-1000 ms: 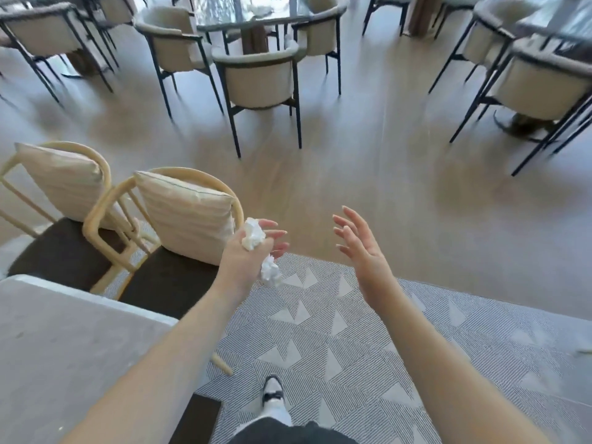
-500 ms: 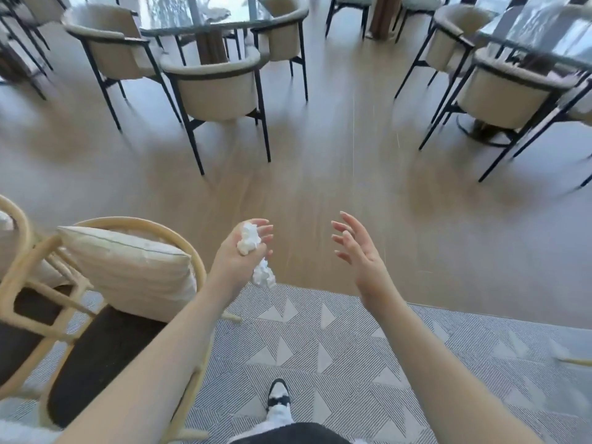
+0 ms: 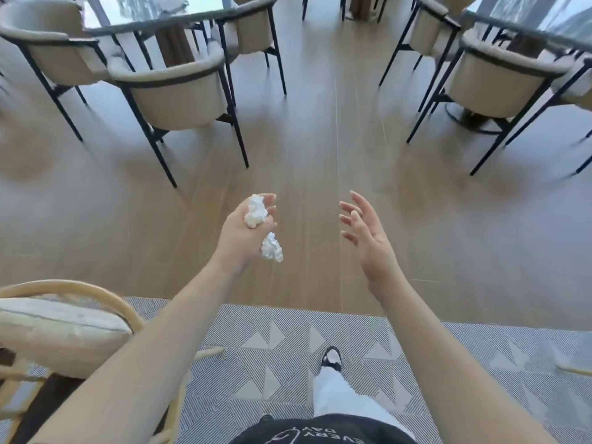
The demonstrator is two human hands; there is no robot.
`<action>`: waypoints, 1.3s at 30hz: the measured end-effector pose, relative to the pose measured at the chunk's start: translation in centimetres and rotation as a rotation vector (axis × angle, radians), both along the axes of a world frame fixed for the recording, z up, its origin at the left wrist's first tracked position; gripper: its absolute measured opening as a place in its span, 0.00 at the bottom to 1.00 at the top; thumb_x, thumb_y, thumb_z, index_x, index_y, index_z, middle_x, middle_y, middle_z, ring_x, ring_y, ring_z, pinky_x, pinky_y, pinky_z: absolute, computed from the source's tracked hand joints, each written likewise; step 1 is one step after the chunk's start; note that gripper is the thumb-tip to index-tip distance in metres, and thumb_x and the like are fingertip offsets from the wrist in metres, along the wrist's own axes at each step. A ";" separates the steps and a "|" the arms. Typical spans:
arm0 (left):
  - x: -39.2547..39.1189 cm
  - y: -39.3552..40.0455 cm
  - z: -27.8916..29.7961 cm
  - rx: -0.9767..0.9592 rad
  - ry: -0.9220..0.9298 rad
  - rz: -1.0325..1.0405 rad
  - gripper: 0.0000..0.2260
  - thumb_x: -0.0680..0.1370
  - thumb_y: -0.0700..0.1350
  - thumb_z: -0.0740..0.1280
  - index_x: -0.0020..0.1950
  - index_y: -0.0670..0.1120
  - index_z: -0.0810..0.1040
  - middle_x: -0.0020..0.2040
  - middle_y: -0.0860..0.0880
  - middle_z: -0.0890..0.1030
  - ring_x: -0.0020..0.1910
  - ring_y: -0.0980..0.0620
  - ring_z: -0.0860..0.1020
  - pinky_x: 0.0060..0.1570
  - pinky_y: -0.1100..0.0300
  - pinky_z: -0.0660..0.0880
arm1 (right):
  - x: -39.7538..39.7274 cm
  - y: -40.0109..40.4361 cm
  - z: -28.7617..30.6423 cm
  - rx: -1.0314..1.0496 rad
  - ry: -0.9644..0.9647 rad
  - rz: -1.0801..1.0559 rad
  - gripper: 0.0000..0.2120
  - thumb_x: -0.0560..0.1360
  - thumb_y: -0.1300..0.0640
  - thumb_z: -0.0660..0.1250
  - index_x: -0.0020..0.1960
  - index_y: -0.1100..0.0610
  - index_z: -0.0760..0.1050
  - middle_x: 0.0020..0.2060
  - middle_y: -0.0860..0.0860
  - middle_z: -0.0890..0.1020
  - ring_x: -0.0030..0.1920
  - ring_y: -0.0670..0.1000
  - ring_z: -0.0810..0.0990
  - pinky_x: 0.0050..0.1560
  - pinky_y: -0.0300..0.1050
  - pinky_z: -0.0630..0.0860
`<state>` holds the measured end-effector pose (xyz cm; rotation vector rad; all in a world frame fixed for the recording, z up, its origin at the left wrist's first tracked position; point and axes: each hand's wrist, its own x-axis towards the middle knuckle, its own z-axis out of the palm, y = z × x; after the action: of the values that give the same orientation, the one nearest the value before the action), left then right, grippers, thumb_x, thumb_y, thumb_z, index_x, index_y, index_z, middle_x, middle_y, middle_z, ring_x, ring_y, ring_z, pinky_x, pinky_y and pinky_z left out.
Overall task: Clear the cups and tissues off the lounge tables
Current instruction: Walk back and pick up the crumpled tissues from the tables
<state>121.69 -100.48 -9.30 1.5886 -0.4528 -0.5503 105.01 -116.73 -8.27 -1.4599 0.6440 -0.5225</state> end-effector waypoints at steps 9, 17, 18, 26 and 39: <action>5.5 -12.3 1.5 0.035 -0.008 0.062 0.18 0.74 0.42 0.66 0.62 0.54 0.82 0.61 0.60 0.83 0.61 0.59 0.82 0.61 0.51 0.81 | 8.2 -12.4 0.7 0.006 -0.009 0.119 0.18 0.83 0.47 0.58 0.72 0.37 0.68 0.67 0.39 0.76 0.69 0.41 0.73 0.74 0.53 0.68; 13.9 -16.5 1.3 0.067 0.002 0.141 0.21 0.74 0.41 0.67 0.61 0.62 0.82 0.64 0.61 0.82 0.64 0.59 0.80 0.62 0.47 0.81 | 16.7 -18.5 0.7 0.007 0.015 0.211 0.19 0.83 0.46 0.58 0.73 0.37 0.68 0.69 0.39 0.74 0.70 0.42 0.72 0.75 0.57 0.65; 15.2 -17.2 1.2 0.061 0.008 0.148 0.21 0.74 0.41 0.67 0.61 0.62 0.82 0.64 0.61 0.82 0.64 0.59 0.80 0.63 0.47 0.81 | 18.1 -19.3 0.6 0.005 0.017 0.214 0.18 0.83 0.47 0.58 0.73 0.38 0.68 0.69 0.39 0.74 0.70 0.42 0.72 0.75 0.57 0.66; 27.6 -23.8 1.3 0.080 -0.025 0.117 0.23 0.77 0.37 0.66 0.64 0.61 0.80 0.65 0.51 0.81 0.49 0.64 0.79 0.60 0.50 0.80 | 30.5 -24.4 0.9 -0.035 0.027 0.215 0.19 0.80 0.43 0.58 0.70 0.31 0.67 0.69 0.36 0.74 0.69 0.40 0.72 0.75 0.56 0.66; 42.2 -38.2 1.4 0.082 -0.029 0.012 0.24 0.75 0.36 0.65 0.64 0.61 0.80 0.64 0.54 0.81 0.61 0.58 0.80 0.67 0.45 0.77 | 44.7 -37.0 0.5 -0.045 0.017 0.121 0.20 0.81 0.44 0.58 0.72 0.35 0.66 0.68 0.38 0.74 0.69 0.41 0.73 0.73 0.53 0.69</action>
<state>163.88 -138.73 -7.93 1.6784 -0.4475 -0.5431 149.71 -153.76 -7.72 -1.5363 0.5562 -0.4333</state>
